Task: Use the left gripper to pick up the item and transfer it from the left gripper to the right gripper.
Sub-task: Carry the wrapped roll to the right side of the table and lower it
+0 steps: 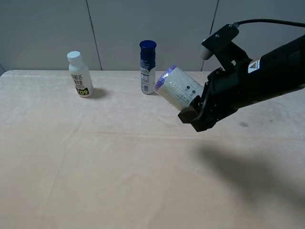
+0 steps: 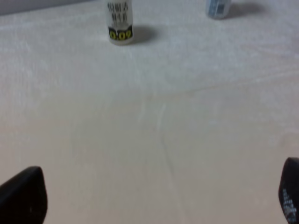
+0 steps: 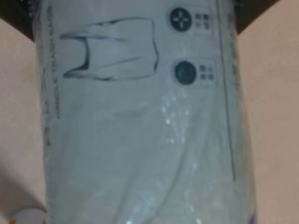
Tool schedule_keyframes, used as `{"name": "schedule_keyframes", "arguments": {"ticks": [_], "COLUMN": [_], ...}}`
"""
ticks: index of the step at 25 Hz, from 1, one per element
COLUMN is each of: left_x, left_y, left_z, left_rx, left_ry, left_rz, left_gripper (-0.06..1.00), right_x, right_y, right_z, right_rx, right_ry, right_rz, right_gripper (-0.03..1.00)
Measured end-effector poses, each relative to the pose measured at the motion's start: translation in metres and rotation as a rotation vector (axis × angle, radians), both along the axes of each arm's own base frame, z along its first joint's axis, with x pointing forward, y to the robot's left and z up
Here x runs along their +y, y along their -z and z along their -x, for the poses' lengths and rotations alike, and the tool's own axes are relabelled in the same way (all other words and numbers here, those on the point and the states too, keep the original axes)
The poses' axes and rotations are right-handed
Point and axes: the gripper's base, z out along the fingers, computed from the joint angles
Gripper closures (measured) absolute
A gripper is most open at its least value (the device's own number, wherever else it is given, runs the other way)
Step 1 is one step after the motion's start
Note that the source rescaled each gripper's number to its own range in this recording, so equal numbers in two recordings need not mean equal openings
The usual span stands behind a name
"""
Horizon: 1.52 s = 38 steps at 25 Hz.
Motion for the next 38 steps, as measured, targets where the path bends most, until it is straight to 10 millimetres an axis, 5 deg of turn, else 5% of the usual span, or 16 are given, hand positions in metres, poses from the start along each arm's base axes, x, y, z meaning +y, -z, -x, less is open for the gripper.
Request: {"name": "schedule_keyframes", "arguments": {"ticks": [7, 22, 30, 38], "left_x": [-0.004, -0.005, -0.006, -0.007], "left_y": [0.024, 0.024, 0.024, 0.024], "left_z": [-0.014, -0.014, -0.014, -0.014], "left_rx": [0.060, 0.058, 0.058, 0.057], "left_ry": [0.000, -0.005, -0.207, -0.399], "left_rz": [-0.003, 0.002, 0.008, 0.014], "left_gripper": [-0.04, -0.04, -0.04, -0.04], "right_x": [0.000, 0.000, -0.002, -0.047], "right_y": [0.000, 0.000, -0.011, -0.021], "right_z": [0.000, 0.000, -0.006, -0.042], "right_rx": [0.013, 0.074, 0.083, 0.097], "right_ry": [0.019, 0.103, 0.176, 0.439], "right_rz": [-0.013, -0.065, -0.045, 0.004], "right_gripper": [0.96, 0.96, 0.96, 0.96]}}
